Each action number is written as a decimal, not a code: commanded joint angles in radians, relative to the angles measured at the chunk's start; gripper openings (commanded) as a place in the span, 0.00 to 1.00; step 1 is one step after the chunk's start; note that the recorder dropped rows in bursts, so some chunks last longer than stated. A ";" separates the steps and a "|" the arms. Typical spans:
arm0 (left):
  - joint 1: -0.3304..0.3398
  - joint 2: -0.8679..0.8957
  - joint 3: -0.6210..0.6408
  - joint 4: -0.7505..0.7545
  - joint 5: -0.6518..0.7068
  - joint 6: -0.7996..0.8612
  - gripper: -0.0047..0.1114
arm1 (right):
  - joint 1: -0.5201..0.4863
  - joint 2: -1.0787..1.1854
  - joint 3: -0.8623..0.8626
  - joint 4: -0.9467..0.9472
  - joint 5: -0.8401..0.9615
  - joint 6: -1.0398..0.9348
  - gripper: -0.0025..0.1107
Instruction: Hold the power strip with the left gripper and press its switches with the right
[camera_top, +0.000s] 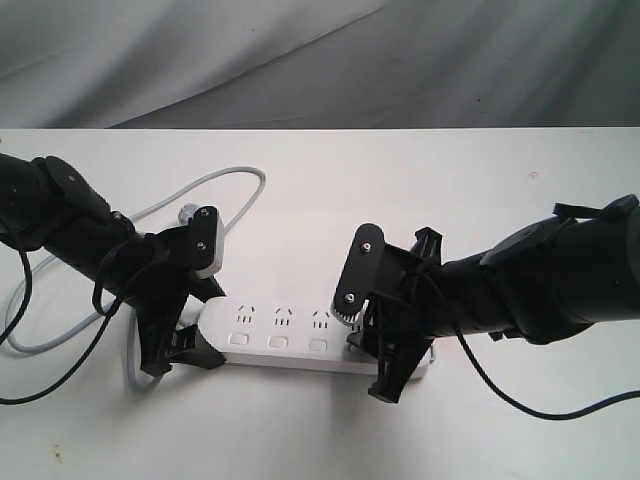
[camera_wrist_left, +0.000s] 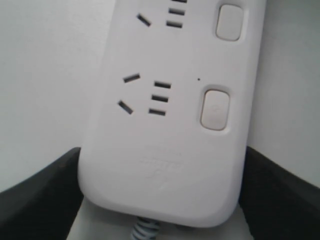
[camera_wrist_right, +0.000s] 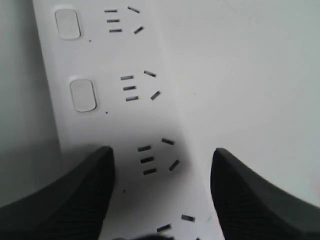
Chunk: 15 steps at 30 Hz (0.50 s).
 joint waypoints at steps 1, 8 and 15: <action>-0.002 -0.004 -0.004 -0.013 0.000 -0.006 0.52 | 0.003 0.034 0.042 -0.014 -0.011 -0.016 0.50; -0.002 -0.004 -0.004 -0.013 0.000 -0.006 0.52 | 0.003 -0.037 0.025 0.005 -0.011 -0.016 0.50; -0.002 -0.004 -0.004 -0.013 0.000 -0.006 0.52 | 0.002 -0.241 0.034 0.005 -0.020 -0.008 0.50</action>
